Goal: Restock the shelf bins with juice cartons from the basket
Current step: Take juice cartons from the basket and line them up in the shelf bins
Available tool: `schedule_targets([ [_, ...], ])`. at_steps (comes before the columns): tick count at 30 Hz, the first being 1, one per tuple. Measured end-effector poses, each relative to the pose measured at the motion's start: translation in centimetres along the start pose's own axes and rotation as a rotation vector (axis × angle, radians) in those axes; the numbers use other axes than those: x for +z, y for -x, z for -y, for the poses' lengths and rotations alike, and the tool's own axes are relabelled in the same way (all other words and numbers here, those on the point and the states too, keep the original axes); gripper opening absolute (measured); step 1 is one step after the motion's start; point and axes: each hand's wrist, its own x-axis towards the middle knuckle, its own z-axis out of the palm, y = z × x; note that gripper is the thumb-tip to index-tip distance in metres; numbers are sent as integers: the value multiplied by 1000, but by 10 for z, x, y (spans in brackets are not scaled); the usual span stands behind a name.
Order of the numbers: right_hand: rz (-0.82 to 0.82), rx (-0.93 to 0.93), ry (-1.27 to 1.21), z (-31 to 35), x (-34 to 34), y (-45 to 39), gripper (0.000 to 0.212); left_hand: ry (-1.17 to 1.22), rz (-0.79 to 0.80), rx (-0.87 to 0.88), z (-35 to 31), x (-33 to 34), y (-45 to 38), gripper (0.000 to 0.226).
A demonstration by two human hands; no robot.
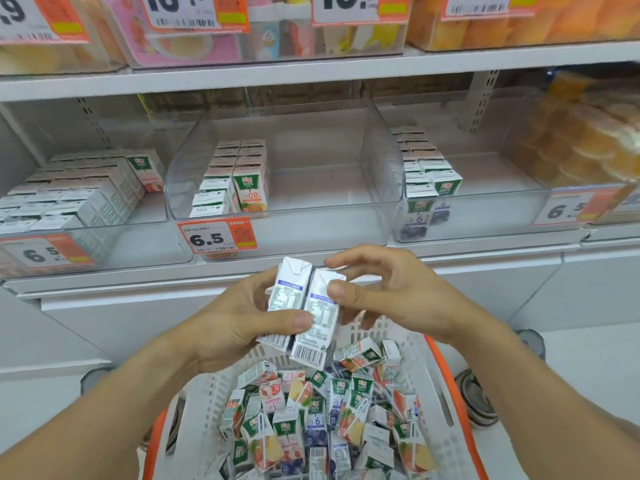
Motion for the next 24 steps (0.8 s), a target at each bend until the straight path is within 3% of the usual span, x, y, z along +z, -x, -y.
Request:
schedule_targets([
  [6, -24, -42, 100, 7, -40, 12, 54, -306, 144, 2, -34, 31, -37, 55],
  [14, -339, -217, 125, 12, -82, 30, 51, -429, 171, 89, -66, 75, -84, 60],
  [20, -517, -232, 133, 28, -122, 45, 53, -328, 57, 196, -67, 90, -111, 67],
  [24, -881, -254, 237, 48, -160, 30, 48, -325, -121, 306, -69, 80, -114, 57],
])
